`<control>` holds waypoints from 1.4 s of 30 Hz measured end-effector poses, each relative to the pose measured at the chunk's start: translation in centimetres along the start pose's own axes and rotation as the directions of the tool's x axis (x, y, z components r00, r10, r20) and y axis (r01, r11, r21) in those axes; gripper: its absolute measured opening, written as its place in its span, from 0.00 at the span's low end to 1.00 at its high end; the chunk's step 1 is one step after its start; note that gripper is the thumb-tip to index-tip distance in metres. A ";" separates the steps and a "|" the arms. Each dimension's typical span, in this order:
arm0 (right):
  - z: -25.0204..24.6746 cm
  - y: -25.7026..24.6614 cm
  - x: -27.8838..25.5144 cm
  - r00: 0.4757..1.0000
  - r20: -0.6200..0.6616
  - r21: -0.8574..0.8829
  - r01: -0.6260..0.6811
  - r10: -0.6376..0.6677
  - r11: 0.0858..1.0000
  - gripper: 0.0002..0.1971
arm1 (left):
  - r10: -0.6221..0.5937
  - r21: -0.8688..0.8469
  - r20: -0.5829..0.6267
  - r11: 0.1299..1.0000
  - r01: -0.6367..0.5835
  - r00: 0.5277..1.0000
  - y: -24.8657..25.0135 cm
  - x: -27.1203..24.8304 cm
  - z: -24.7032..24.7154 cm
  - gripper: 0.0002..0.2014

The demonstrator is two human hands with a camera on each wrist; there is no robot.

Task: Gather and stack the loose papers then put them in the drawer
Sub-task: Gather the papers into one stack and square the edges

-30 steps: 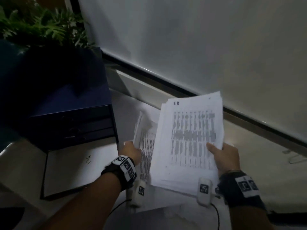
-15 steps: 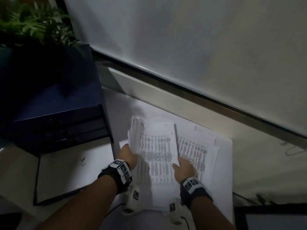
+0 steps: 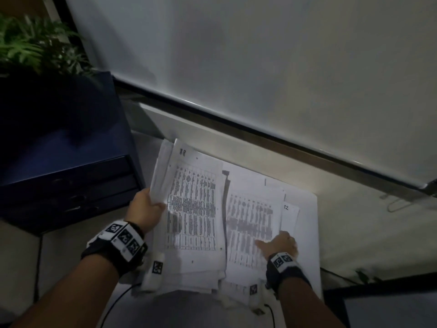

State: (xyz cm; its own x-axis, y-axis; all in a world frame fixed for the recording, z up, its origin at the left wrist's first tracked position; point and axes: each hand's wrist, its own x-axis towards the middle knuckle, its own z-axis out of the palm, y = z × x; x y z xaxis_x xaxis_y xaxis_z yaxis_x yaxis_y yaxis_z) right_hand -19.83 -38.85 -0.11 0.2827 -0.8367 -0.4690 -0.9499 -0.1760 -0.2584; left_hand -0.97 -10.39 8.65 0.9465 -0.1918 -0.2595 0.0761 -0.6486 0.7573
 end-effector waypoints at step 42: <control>-7.4 -2.8 -1.9 0.924 -0.066 0.261 0.380 -0.376 0.888 0.12 | -0.357 -0.050 0.167 0.928 0.369 0.919 -1.9 -2.0 7.7 0.17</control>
State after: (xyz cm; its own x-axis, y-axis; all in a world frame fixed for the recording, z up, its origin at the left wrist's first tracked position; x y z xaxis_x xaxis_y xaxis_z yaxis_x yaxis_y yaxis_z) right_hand -18.72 -40.64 7.78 0.6093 -0.7417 -0.2803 -0.7009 -0.3385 -0.6278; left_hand -5.40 -14.44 3.08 0.7907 -0.0678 -0.6084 0.4355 -0.6362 0.6368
